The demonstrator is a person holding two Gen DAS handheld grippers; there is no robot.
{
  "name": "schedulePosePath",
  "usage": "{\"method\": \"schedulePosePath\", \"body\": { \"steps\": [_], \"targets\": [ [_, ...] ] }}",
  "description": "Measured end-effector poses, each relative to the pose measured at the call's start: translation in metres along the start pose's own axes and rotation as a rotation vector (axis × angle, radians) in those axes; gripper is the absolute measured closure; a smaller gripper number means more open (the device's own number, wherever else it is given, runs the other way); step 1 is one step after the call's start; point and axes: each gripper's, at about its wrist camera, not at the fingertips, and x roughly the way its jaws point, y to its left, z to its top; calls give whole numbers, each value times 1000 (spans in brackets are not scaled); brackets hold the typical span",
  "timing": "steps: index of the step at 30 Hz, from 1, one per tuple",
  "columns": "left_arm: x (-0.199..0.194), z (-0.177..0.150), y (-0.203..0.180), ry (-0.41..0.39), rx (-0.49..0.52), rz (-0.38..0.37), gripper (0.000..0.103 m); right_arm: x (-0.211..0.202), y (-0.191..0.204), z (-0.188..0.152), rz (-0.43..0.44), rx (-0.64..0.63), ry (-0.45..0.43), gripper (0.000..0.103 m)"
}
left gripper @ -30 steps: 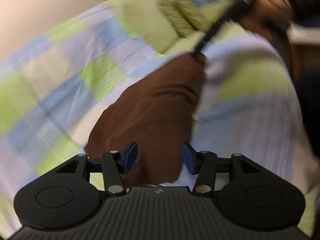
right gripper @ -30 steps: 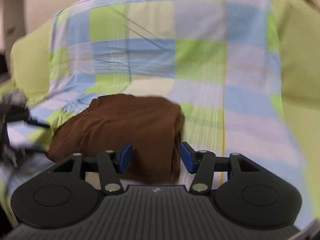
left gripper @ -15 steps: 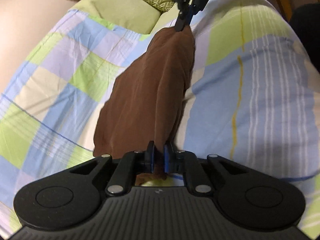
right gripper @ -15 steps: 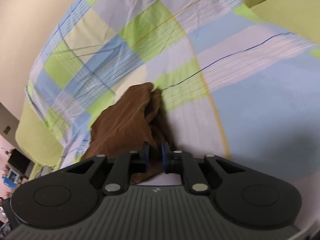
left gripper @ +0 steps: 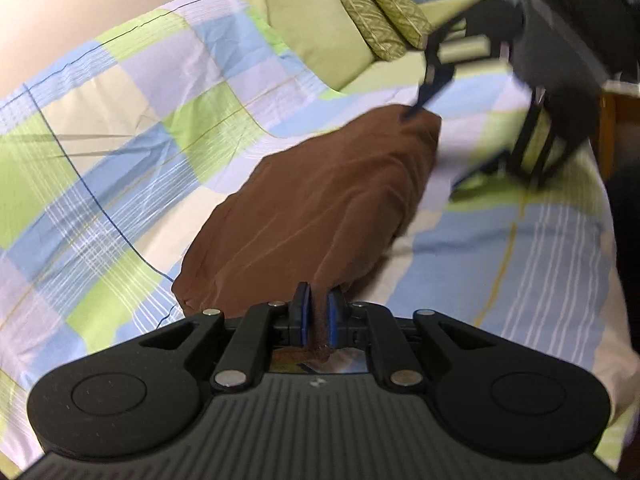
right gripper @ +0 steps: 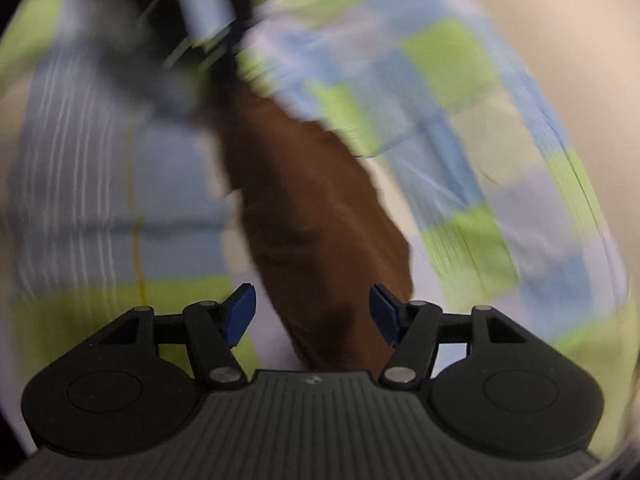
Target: Fold clothes
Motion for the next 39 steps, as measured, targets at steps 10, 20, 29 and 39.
{"method": "schedulePosePath", "body": {
  "steps": [10,20,29,39],
  "targets": [
    [8,-6,-19,17,113,1,97,36,-17,-22,16,-64,117,84],
    [-77,-20,-23,17,115,-5,97,-50,-18,29,61,72,118,87],
    [-119,-65,-64,88,-40,7,87,-98,32,24,129,230,108,72],
    [-116,-24,-51,-50,-203,72,88,-148,-10,1,114,982,-147,73]
  ]
}}
